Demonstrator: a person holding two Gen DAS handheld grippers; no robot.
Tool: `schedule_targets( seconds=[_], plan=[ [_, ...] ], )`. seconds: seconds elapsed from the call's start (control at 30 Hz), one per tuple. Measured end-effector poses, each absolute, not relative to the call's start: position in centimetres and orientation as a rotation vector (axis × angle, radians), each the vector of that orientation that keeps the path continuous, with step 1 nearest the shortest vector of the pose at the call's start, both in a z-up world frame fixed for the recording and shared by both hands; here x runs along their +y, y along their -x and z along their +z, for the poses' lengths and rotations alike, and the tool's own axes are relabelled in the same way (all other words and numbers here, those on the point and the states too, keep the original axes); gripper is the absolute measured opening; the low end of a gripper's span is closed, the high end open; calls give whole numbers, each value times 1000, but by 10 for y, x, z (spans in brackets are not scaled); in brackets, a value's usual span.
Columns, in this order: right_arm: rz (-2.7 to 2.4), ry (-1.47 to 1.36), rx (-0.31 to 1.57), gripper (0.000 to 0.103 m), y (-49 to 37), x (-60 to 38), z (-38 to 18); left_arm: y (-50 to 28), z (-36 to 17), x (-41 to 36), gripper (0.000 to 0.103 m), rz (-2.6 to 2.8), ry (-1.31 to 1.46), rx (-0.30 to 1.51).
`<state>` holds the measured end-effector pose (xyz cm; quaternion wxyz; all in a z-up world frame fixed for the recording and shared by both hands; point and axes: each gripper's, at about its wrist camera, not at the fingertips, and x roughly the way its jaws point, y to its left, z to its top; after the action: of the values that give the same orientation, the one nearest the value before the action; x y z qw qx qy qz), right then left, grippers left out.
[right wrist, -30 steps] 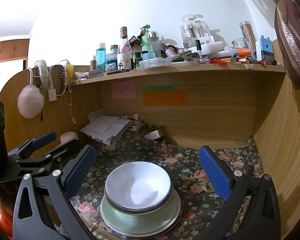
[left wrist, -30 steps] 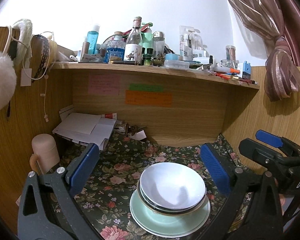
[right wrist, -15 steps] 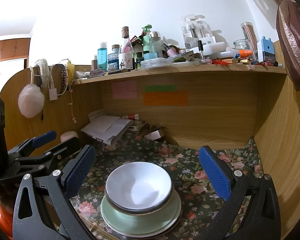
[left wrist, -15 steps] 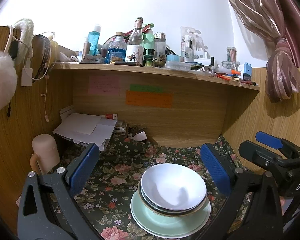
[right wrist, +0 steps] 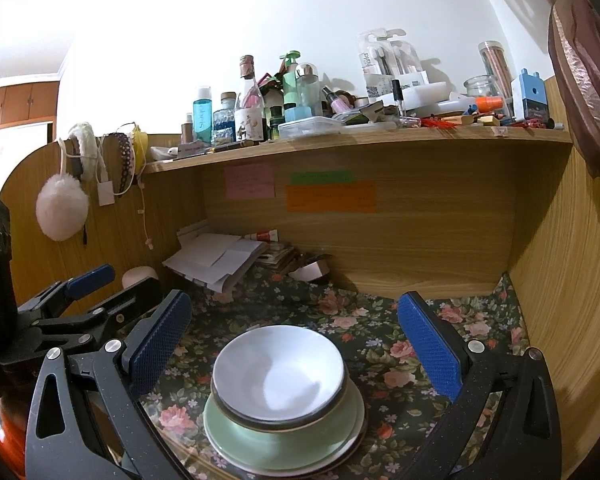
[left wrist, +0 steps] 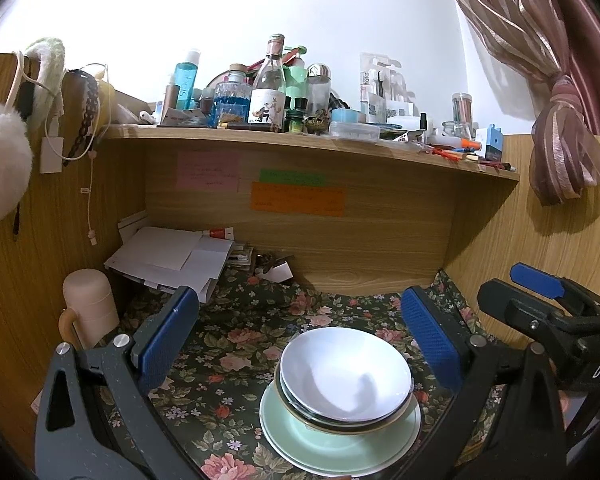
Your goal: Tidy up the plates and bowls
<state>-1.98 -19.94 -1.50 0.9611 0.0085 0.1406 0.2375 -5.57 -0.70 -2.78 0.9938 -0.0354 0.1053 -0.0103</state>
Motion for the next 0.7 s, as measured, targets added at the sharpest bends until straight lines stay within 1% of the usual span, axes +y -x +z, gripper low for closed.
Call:
schedule_targets(
  seconds=[0.7],
  plan=[
    [445,-57,280,103,26,-193,-13,51,-29,-14,103,-29,65,222]
  ],
)
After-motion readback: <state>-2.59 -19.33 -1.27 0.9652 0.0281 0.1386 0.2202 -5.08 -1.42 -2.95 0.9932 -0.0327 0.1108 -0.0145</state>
